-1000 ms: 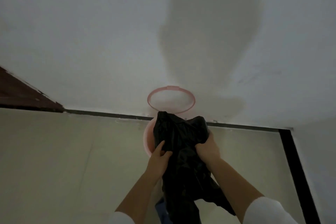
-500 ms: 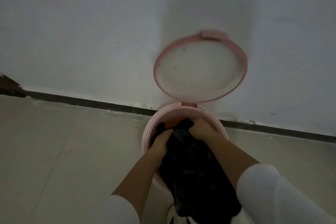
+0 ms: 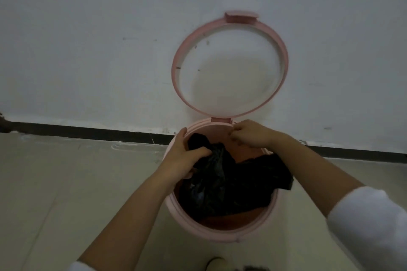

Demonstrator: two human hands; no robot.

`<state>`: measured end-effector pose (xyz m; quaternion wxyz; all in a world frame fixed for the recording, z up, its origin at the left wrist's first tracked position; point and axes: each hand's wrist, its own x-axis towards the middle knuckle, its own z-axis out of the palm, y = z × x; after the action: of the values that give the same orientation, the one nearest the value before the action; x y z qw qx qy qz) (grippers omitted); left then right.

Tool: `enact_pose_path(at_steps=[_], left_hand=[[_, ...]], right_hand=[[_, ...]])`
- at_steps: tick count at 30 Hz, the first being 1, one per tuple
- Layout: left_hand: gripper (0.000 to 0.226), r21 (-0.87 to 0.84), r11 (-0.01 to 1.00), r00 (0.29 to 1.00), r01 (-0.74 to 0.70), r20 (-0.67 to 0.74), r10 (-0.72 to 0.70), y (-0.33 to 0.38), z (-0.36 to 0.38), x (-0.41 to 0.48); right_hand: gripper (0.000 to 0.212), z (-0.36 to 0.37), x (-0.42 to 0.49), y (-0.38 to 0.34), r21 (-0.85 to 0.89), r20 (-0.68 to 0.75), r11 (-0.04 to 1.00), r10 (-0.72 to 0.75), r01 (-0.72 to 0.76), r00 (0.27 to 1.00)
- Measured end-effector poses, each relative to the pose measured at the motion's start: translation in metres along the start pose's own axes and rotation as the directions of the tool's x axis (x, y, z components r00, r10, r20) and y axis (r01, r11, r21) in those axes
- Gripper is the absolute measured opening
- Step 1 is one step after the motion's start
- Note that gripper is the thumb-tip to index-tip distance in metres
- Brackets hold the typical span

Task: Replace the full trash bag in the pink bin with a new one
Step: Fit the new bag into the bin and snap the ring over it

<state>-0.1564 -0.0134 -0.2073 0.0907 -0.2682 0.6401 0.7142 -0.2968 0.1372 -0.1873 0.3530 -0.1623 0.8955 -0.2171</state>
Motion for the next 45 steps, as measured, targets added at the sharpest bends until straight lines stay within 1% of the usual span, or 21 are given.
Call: enact_pose_path(at_steps=[5, 7, 10, 14, 16, 18, 20, 22, 24, 26, 28, 29, 31, 32, 33, 35, 36, 38, 41, 43, 45], left_hand=[[0.035, 0.112, 0.951, 0.957, -0.289, 0.07, 0.282, -0.006, 0.01, -0.008], [0.052, 0.115, 0.954, 0.956, -0.278, 0.13, 0.263, -0.014, 0.008, -0.008], [0.085, 0.453, 0.823, 0.933, -0.343, 0.261, 0.246, -0.025, 0.003, 0.0], [0.017, 0.499, 0.723, 0.878, -0.477, 0.299, 0.373, -0.019, 0.005, -0.006], [0.014, 0.363, 0.792, 0.871, -0.491, 0.206, 0.445, -0.015, 0.0, -0.025], [0.022, 0.019, 0.886, 0.883, -0.463, 0.101, 0.459, -0.017, -0.019, -0.037], [0.031, -0.32, 0.855, 0.892, -0.408, 0.062, 0.449, -0.02, -0.042, -0.039], [0.041, -0.495, 0.798, 0.906, -0.344, 0.048, 0.42, -0.023, -0.063, -0.044], [0.043, -0.518, 0.798, 0.923, -0.308, 0.039, 0.382, -0.024, -0.076, -0.053], [0.017, -0.454, 0.852, 0.959, -0.261, -0.02, 0.283, -0.027, -0.08, -0.057], [0.006, -0.281, 0.947, 0.973, -0.154, -0.212, 0.096, -0.031, -0.08, -0.053], [0.004, -0.192, 0.976, 0.941, -0.098, -0.337, 0.028, -0.033, -0.08, -0.05], [0.039, 0.032, 0.998, 0.769, -0.046, -0.637, 0.056, -0.024, -0.07, -0.05], [0.057, 0.246, 0.963, 0.659, -0.113, -0.707, 0.258, -0.018, -0.062, -0.054], [0.062, 0.521, 0.824, 0.545, -0.224, -0.634, 0.549, -0.012, -0.051, -0.056], [0.049, 0.822, 0.396, 0.386, -0.408, -0.238, 0.891, -0.002, -0.016, -0.055], [0.039, 0.859, 0.226, 0.409, -0.46, -0.021, 0.912, 0.001, 0.001, -0.05], [0.025, 0.905, -0.019, 0.587, -0.425, 0.291, 0.756, -0.001, 0.025, -0.037], [0.03, 0.925, -0.263, 0.837, -0.273, 0.364, 0.409, -0.008, 0.03, -0.006], [0.032, 0.905, -0.36, 0.868, -0.226, 0.355, 0.347, -0.009, 0.026, 0.005], [0.033, 0.918, -0.29, 0.835, -0.271, 0.374, 0.404, -0.011, 0.018, 0.005]], right_hand=[[0.027, 0.013, -0.075, 0.021, -0.012, -0.247, 0.963, -0.264, 0.27, 0.932], [0.033, 0.026, -0.085, 0.031, -0.158, -0.195, 0.946, -0.312, 0.284, 0.93], [0.048, 0.037, -0.071, 0.043, -0.48, -0.059, 0.858, -0.241, 0.184, 0.969], [0.037, 0.037, -0.056, 0.051, -0.368, -0.289, 0.92, -0.249, 0.133, 0.925], [0.032, 0.036, -0.068, 0.055, -0.203, -0.447, 0.971, -0.203, 0.122, 0.871], [0.027, 0.03, -0.082, 0.061, -0.013, -0.549, 0.994, -0.101, 0.112, 0.83], [0.023, 0.02, -0.084, 0.068, 0.083, -0.575, 0.994, -0.008, 0.068, 0.818], [0.02, 0.012, -0.085, 0.076, 0.099, -0.566, 0.995, 0.059, -0.003, 0.822], [0.018, 0.008, -0.088, 0.082, 0.137, -0.548, 0.989, 0.124, -0.057, 0.827], [0.015, 0.008, -0.092, 0.087, 0.179, -0.531, 0.981, 0.159, -0.073, 0.832], [0.013, 0.01, -0.097, 0.091, 0.184, -0.511, 0.981, 0.15, -0.063, 0.846], [0.012, 0.013, -0.099, 0.091, 0.176, -0.503, 0.983, 0.14, -0.057, 0.853], [0.014, 0.019, -0.102, 0.09, 0.144, -0.502, 0.989, 0.11, -0.043, 0.858], [0.013, 0.022, -0.102, 0.089, 0.12, -0.502, 0.992, 0.086, -0.029, 0.86], [0.012, 0.023, -0.102, 0.086, 0.09, -0.506, 0.996, 0.059, -0.015, 0.861], [0.01, 0.025, -0.101, 0.079, 0.025, -0.519, 1.0, -0.002, 0.018, 0.855], [0.012, 0.027, -0.099, 0.078, -0.004, -0.528, 1.0, -0.027, 0.03, 0.849], [0.011, 0.029, -0.098, 0.075, -0.079, -0.554, 0.996, -0.073, 0.034, 0.829], [0.011, 0.028, -0.1, 0.077, -0.159, -0.58, 0.984, -0.159, 0.08, 0.799], [0.016, 0.025, -0.106, 0.08, -0.086, -0.574, 0.981, -0.193, 0.176, 0.796], [0.024, 0.018, -0.111, 0.085, 0.028, -0.569, 0.961, -0.21, 0.274, 0.795]])
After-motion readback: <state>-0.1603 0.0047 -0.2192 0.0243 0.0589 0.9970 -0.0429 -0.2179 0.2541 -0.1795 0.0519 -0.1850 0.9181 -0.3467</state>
